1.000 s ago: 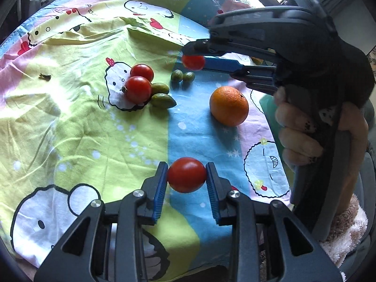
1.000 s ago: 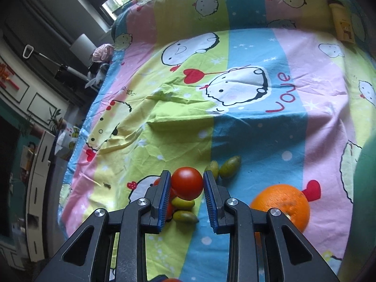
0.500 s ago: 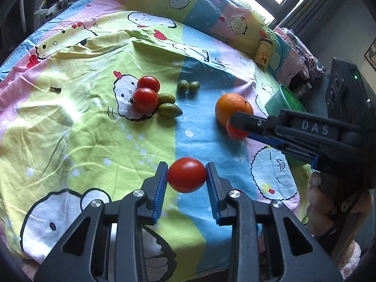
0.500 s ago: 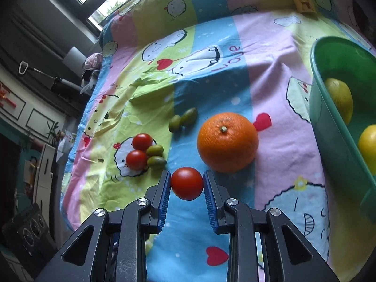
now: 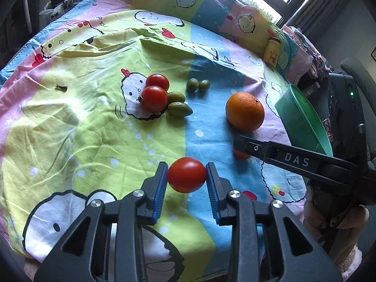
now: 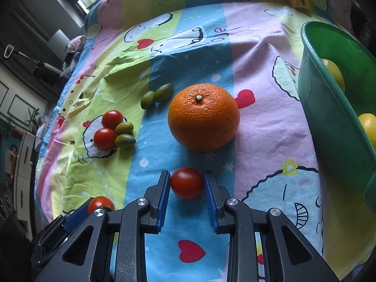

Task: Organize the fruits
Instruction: 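Lift and carry the tomato in the right tool to the basin while the left carries its own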

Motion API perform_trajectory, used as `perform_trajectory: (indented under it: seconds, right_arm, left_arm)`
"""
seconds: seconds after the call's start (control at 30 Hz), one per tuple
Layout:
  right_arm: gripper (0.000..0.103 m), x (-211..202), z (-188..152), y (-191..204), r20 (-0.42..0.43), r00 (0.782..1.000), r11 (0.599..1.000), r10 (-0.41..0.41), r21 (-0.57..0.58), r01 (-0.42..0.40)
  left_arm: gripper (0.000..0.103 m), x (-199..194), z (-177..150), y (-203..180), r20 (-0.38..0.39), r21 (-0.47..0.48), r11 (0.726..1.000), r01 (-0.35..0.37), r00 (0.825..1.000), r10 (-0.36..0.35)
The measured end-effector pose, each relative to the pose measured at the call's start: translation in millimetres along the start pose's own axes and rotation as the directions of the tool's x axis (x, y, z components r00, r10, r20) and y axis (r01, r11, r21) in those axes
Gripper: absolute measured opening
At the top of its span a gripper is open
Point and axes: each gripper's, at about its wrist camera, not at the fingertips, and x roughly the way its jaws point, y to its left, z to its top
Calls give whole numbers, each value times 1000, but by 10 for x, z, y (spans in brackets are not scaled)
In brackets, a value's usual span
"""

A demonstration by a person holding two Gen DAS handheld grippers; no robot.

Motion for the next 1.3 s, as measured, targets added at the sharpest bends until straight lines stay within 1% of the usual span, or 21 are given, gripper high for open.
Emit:
perform_trajectory:
  seconds: [0.1,0.23,0.4,0.57,0.7,0.8,0.9,1.03,1.17,1.3]
  right_arm:
    - [30,51,-6,22,-13,1000,1000,-5,-8,5]
    - [30,59,-11,89,0,999,998,-41,-42,41]
    - [30,67,-10,112,5,999,998,-47,-52,47]
    - [30,15,-6,96,5,1000,999,-19,-47,20]
    - [30,-120,20,67,35,999,999,21,-37,-20]
    - [30,-287,68,9,75,995,998,63,-18,-62]
    - [30,-494,111,-55,132,987,995,95,1,-96]
    - [30,-785,158,-213,212,968,989,136,33,-146]
    - [30,-1050,178,-393,299,945,985,132,64,-158]
    - [30,-1240,164,-606,359,924,978,133,102,-180]
  left_arm:
    - [33,5,1,0,-1,1,1000,-1,1000,1]
    - [33,2,4,14,-1,-2,1000,-1,1000,1]
    - [33,-2,6,17,3,-1,1000,2,1000,-2]
    - [33,-40,7,-12,15,7,1000,-3,1000,3]
    - [33,-98,37,-91,34,19,1000,-5,999,4]
    - [33,-167,97,-223,61,47,999,-6,998,3]
    - [33,-243,177,-390,94,87,996,-9,996,1]
    - [33,-308,287,-657,124,144,990,-5,992,-13]
    - [33,-365,392,-926,156,196,981,7,987,-39]
    - [33,-382,475,-1204,181,244,970,9,982,-55]
